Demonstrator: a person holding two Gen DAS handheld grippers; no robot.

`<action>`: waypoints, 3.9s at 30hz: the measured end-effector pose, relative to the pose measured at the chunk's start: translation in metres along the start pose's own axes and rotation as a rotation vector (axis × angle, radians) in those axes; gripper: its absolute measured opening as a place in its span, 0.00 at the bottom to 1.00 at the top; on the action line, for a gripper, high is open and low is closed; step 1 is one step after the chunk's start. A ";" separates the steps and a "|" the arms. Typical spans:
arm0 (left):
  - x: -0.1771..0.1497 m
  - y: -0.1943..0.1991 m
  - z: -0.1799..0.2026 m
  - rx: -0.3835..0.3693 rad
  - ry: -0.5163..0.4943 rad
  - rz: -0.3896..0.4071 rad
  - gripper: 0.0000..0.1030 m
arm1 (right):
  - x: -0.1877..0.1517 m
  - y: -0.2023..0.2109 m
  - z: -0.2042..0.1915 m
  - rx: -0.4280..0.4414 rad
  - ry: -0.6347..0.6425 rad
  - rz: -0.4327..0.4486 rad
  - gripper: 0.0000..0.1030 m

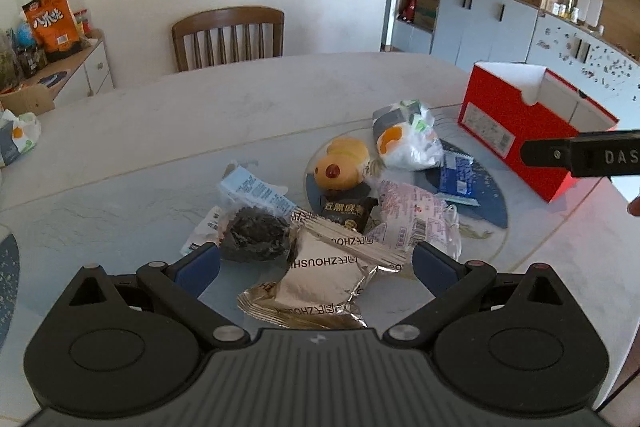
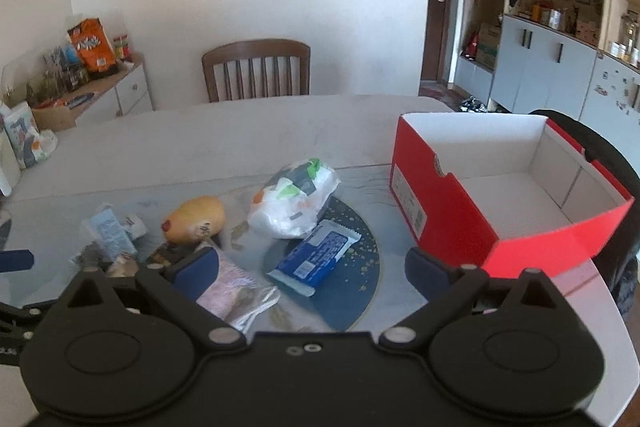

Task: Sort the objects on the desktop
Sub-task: 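Move both tools toward the snacks, left toward the silver pouch, right toward the blue bar, then grasp the silver foil pouch with the left tool while the right tool grasps the blue bar, then carry the silver pouch and blue bar over the red shoebox with both tools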

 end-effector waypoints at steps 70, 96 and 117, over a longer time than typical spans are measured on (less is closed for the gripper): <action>-0.017 -0.028 0.012 -0.150 -0.131 -0.176 0.51 | -0.004 -0.103 0.024 0.010 -0.005 -0.198 0.35; 0.034 0.011 0.051 -0.214 -0.157 -0.078 0.51 | 0.020 -0.023 0.048 0.129 -0.023 -0.131 0.35; 0.097 -0.007 0.161 -0.298 -0.264 -0.035 0.51 | 0.067 -0.018 0.130 0.143 0.008 -0.079 0.35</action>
Point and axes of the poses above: each gripper's, at about its wrist camera, not at the fingertips, and y roughly against the way its jaws point, z to its right, x to its top, the point moved 3 cm from there along -y, roughly the way its jaws point, and after that the axes turned 4 degrees about -x, right-handed, at the moved point
